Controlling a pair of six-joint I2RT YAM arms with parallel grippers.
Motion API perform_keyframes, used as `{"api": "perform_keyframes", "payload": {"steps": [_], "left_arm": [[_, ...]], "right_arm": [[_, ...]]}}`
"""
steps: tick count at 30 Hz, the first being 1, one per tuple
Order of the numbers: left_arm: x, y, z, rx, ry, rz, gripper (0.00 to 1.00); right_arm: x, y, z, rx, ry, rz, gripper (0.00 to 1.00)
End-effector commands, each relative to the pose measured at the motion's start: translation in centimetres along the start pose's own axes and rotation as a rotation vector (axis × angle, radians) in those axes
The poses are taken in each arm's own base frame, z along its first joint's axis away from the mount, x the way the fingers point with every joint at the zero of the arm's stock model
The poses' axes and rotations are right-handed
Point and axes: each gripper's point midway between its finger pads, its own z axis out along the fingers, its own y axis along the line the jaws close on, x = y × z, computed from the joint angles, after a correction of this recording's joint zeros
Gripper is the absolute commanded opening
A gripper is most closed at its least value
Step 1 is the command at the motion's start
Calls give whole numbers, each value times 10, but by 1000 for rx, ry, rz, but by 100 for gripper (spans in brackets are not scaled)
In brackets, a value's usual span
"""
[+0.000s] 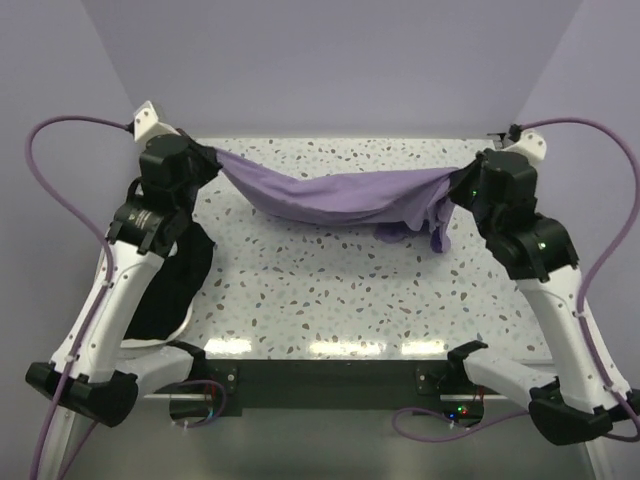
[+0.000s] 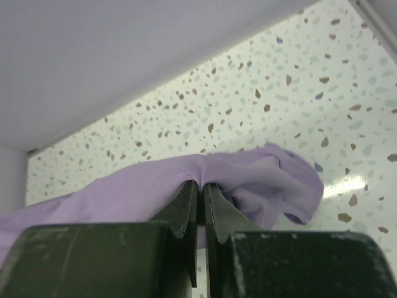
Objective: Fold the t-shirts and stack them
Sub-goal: Flatten the tshirt out
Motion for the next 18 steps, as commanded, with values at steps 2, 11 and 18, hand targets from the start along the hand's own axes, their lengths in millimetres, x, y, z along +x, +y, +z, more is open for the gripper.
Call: {"api": "perform_keyframes", "payload": {"steps": [2,11,18], "left_arm": [[-53,-20,-51,113,-90,-35,0],[-88,-45,-60,171,-158,-74,0],[-103,-96,8,249,-230,-62,0]], "right_arm": [[-73,-16,-67,4,-181,19,0],[-135,6,-94,-52,-313,52,0],[-162,65,-3,-80,-389,29,0]]}}
